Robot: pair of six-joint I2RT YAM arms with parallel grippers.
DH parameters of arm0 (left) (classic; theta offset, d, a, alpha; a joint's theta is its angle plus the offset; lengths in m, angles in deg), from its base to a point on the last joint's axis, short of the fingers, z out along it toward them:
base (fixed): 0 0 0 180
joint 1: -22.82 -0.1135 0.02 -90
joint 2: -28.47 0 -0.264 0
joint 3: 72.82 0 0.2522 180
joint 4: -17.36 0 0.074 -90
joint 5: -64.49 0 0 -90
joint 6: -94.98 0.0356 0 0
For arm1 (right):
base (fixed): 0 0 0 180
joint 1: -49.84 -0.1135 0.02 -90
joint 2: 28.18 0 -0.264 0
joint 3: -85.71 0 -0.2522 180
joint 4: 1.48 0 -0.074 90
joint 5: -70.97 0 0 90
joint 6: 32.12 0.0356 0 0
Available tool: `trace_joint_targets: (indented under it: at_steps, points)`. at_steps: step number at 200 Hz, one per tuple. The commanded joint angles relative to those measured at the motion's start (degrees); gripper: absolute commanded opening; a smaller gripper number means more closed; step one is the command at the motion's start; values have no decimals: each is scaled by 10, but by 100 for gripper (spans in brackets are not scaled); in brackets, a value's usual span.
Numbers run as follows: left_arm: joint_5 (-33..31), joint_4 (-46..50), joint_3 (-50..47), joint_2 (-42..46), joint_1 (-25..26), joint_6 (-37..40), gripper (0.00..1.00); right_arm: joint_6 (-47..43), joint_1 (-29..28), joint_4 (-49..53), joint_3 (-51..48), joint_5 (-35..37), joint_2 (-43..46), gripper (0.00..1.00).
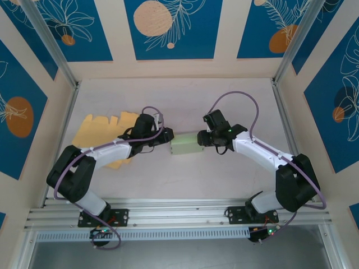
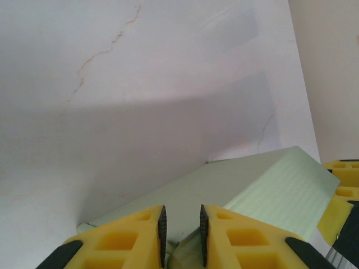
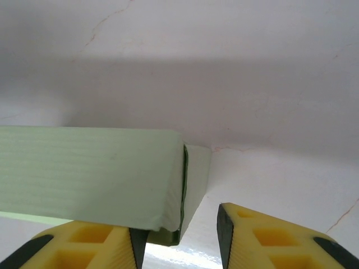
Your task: Fold the paper box
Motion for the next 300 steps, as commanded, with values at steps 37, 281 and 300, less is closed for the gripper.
trace_joint_targets:
  at_steps: [37,281,300]
  points:
    - [-7,38,-14,-17,15,-1,31,28,-7,-25,-58,-50,17,42]
    - [-5,19,-89,26,45,-39,65,28,-8,-16,-39,-43,-13,38]
    - [-16,-16,-115,11,47,-51,63,33,-9,-6,-34,-61,0,41]
